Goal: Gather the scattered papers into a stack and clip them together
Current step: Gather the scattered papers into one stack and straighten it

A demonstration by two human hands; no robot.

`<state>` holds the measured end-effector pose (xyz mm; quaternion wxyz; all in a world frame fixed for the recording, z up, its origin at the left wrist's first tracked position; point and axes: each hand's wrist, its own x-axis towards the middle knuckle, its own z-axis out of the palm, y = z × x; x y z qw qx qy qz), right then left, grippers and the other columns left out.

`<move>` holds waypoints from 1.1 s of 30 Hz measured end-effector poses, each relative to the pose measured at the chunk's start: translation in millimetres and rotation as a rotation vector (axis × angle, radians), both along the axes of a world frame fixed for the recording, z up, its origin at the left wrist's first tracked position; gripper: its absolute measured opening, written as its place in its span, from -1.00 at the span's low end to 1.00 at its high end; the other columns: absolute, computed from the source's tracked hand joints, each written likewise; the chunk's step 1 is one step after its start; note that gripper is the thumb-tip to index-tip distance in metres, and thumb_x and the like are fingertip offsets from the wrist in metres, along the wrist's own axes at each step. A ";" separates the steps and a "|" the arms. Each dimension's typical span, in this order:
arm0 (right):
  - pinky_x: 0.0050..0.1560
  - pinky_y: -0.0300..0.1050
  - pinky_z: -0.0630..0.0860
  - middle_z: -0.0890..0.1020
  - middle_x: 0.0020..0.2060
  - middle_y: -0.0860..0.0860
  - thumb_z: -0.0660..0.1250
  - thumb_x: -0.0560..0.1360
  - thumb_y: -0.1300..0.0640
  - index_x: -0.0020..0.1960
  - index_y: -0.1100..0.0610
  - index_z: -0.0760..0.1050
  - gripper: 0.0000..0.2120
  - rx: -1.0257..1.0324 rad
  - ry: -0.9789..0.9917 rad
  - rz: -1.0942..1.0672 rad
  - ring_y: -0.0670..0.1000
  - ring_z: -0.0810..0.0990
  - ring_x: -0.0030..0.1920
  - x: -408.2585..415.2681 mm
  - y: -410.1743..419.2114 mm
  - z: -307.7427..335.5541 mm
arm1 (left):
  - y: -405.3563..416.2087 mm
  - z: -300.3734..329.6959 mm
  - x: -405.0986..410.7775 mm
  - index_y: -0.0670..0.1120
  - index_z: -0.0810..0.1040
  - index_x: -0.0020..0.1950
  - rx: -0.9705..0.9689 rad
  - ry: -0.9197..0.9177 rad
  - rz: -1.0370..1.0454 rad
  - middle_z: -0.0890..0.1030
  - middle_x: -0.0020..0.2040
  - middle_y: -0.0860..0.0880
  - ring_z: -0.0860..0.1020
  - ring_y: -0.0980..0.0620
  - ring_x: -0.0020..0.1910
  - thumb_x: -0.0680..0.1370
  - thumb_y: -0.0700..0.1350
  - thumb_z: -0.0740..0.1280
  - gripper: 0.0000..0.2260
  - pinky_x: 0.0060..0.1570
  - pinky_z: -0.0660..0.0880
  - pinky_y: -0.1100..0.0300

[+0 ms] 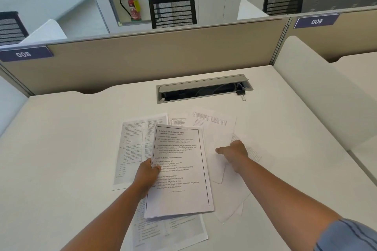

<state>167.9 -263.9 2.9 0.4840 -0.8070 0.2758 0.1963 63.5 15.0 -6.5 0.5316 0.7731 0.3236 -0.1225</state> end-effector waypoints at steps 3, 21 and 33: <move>-0.01 0.00 0.61 0.52 0.17 0.12 0.64 0.31 0.04 0.24 0.23 0.49 -0.39 -0.098 0.009 0.022 0.17 0.57 0.07 -0.4 8.3 -3.6 | -0.4 -0.7 -0.7 -0.06 0.51 0.34 0.001 0.001 -0.004 0.70 0.10 -0.05 0.70 -0.09 -0.03 0.67 -0.23 0.25 -0.75 -0.14 0.65 0.06; -0.19 -0.08 0.47 0.69 -0.16 0.13 0.34 0.46 0.28 -0.18 0.19 0.54 -0.95 0.248 -0.082 -0.198 0.13 0.58 -0.20 1.4 23.8 -18.8 | -0.7 -1.9 -1.4 -0.04 0.54 0.32 0.011 -0.012 -0.009 0.71 0.06 -0.03 0.72 -0.07 -0.06 0.67 -0.23 0.25 -0.75 -0.16 0.65 0.08; -0.21 -0.06 0.53 0.60 -0.08 0.04 0.15 0.46 0.23 0.04 0.05 0.39 -0.81 -0.056 -0.143 -0.321 0.11 0.58 -0.15 -46.7 -24.7 -13.1 | 0.0 -2.0 -1.1 -0.08 0.51 0.39 0.034 -0.014 -0.035 0.68 0.14 -0.08 0.68 -0.12 0.01 0.67 -0.23 0.24 -0.71 -0.25 0.59 0.14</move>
